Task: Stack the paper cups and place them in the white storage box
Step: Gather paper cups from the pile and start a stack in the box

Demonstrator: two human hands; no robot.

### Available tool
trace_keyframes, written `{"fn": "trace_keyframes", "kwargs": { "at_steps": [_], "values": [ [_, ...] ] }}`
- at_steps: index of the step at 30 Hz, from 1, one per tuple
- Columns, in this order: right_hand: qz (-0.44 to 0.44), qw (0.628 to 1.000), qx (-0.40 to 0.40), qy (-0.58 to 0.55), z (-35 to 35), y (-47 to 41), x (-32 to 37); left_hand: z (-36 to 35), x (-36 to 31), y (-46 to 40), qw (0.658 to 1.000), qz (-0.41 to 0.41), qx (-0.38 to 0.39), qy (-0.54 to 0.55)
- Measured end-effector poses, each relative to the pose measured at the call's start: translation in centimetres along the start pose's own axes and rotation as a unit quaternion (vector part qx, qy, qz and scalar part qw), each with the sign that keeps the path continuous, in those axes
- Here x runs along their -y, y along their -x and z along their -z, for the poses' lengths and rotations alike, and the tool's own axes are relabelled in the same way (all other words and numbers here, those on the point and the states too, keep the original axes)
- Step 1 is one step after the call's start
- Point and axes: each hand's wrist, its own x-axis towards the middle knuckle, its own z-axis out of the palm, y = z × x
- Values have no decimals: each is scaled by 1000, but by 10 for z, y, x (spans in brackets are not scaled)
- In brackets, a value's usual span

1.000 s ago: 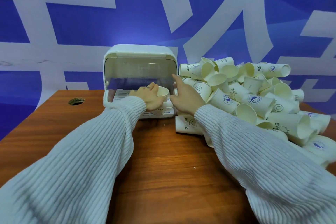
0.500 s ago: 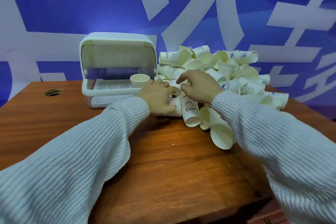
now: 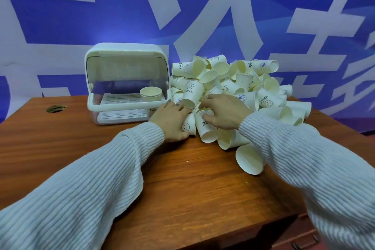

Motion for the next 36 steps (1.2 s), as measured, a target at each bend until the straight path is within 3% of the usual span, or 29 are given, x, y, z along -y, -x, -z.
{"fn": "trace_keyframes", "kwargs": {
  "at_steps": [10, 21, 28, 36],
  "values": [
    [-60, 996, 39, -58, -15, 1, 0, 0, 5, 8, 997, 14, -36, 60],
    [-120, 952, 30, -280, -5, -10, 1, 10, 14, 20, 976, 55, -96, 186],
    [-115, 911, -15, -395, 26, -23, 5, 29, 36, 38, 904, 137, -229, 336],
    [-90, 846, -233, -470, 33, -66, 40, 39, 79, 51, 805, 258, -362, 393]
  ]
}}
